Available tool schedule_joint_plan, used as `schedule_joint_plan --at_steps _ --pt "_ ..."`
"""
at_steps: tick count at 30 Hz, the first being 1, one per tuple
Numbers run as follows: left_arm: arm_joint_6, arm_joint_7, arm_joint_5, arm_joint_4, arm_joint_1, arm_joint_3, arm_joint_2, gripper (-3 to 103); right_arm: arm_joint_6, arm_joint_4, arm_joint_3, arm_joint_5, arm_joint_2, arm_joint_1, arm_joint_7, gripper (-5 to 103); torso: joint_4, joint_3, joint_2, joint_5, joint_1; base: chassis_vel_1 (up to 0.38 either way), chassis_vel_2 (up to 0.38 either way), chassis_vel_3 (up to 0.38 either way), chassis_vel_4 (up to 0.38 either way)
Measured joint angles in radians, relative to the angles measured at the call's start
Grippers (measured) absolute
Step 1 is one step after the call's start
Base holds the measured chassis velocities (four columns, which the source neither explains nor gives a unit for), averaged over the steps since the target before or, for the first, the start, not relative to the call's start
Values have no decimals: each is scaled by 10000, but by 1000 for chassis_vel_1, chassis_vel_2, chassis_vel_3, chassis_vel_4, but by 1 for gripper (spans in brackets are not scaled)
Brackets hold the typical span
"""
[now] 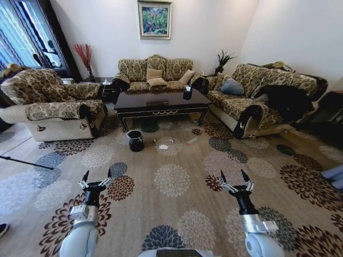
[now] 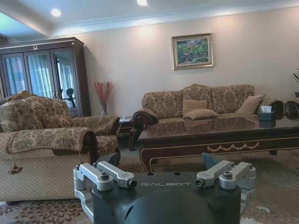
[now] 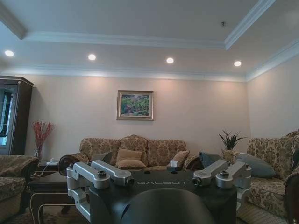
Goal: Move to the front of the table and pick up the trash from the floor, then place it into the trash bin.
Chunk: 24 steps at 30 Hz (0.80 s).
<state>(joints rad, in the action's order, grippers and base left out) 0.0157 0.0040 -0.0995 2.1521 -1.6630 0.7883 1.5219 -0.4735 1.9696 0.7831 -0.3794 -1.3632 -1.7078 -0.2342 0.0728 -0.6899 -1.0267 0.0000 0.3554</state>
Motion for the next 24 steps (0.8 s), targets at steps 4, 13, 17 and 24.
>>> schedule_joint_plan --at_steps 4,13,17,24 --pt "23 12 -1 -6 -34 -18 10 100 6 -19 21 -19 22 1 16 100 0 103 178 0 -78 0 0 0 0" --pt "80 62 -5 95 -111 -29 56 100 3 -12 72 -84 28 -20 28 100 0 339 599 0 -264 0 0 0 0" --pt "99 68 -140 140 -147 -24 76 100 4 22 102 -155 62 -15 45 100 1 457 814 0 -358 0 0 0 0" --pt "252 116 -107 87 -180 -4 75 100 18 32 105 -168 52 -15 75 100 0 636 1138 0 -503 0 0 0 0"
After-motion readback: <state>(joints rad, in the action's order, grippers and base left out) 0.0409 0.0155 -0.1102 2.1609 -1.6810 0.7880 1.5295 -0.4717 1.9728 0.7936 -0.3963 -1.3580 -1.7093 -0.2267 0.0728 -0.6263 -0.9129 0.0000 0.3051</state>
